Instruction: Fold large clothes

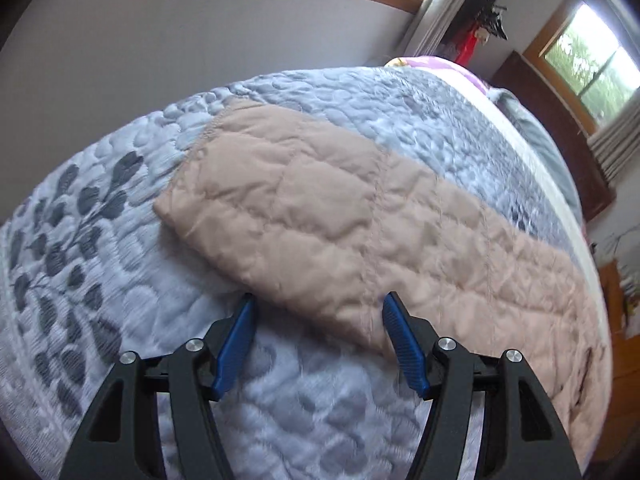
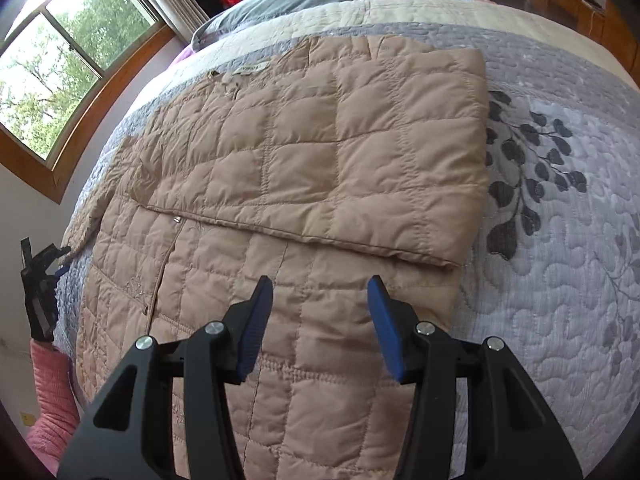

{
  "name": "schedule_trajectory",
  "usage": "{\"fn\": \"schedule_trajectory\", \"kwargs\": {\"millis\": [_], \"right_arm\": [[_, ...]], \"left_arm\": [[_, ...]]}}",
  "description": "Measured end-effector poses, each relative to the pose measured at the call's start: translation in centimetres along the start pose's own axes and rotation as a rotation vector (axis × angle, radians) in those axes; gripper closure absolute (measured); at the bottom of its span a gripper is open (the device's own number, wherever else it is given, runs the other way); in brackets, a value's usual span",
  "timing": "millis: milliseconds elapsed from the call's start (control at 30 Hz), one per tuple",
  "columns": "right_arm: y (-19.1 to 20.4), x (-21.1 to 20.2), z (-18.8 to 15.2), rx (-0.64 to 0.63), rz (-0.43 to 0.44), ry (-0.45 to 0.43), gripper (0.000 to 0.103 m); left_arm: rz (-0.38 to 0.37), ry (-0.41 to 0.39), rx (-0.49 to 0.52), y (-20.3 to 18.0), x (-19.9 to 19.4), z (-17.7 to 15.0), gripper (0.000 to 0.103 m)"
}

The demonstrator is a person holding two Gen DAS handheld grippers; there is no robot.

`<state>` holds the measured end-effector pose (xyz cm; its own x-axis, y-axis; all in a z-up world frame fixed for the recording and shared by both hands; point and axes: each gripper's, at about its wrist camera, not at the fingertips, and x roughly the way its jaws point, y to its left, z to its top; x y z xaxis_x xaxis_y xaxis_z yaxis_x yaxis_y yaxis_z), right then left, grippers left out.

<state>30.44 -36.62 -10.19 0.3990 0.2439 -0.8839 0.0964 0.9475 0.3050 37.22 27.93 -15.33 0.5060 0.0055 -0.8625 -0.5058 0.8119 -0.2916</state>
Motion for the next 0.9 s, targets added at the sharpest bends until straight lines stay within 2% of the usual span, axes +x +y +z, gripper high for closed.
{"fn": "schedule_trajectory", "kwargs": {"millis": [100,167,233,267,333,400,500,633,767,900], "right_arm": [[0.0,0.8,0.1,0.004,-0.015,0.014,0.054],[-0.1,1.2,0.1,0.008,-0.015,0.021,0.054],[-0.2,1.4,0.2,0.009,-0.016,0.026,0.054],[-0.3,1.5,0.2,0.010,-0.017,0.028,0.054],[-0.4,1.8,0.2,0.011,-0.016,0.033,0.054],[-0.5,2.1,0.2,0.012,-0.017,0.037,0.054],[-0.5,2.4,0.3,0.017,-0.015,0.035,0.054],[-0.4,1.7,0.2,0.019,-0.019,0.024,0.054],[0.0,0.5,-0.2,0.014,-0.014,0.002,0.054],[0.3,-0.7,-0.6,0.007,-0.010,-0.024,0.054]], "left_arm": [[-0.017,-0.016,-0.027,0.6,0.5,1.1,0.039],[-0.011,-0.032,-0.054,0.9,0.6,1.5,0.046],[0.004,-0.050,-0.065,1.0,0.6,1.9,0.062],[0.009,-0.053,-0.070,1.1,0.5,2.1,0.067],[0.001,-0.064,-0.081,1.2,0.4,2.2,0.085],[-0.015,-0.068,-0.079,1.2,0.5,2.5,0.095],[-0.014,-0.092,-0.077,0.8,0.0,2.4,0.098],[-0.040,-0.198,-0.005,-1.8,-3.0,1.7,0.098],[-0.084,-0.291,0.152,-7.3,-7.1,-0.6,0.098],[-0.147,-0.326,0.357,-14.4,-9.9,-4.5,0.098]]}}
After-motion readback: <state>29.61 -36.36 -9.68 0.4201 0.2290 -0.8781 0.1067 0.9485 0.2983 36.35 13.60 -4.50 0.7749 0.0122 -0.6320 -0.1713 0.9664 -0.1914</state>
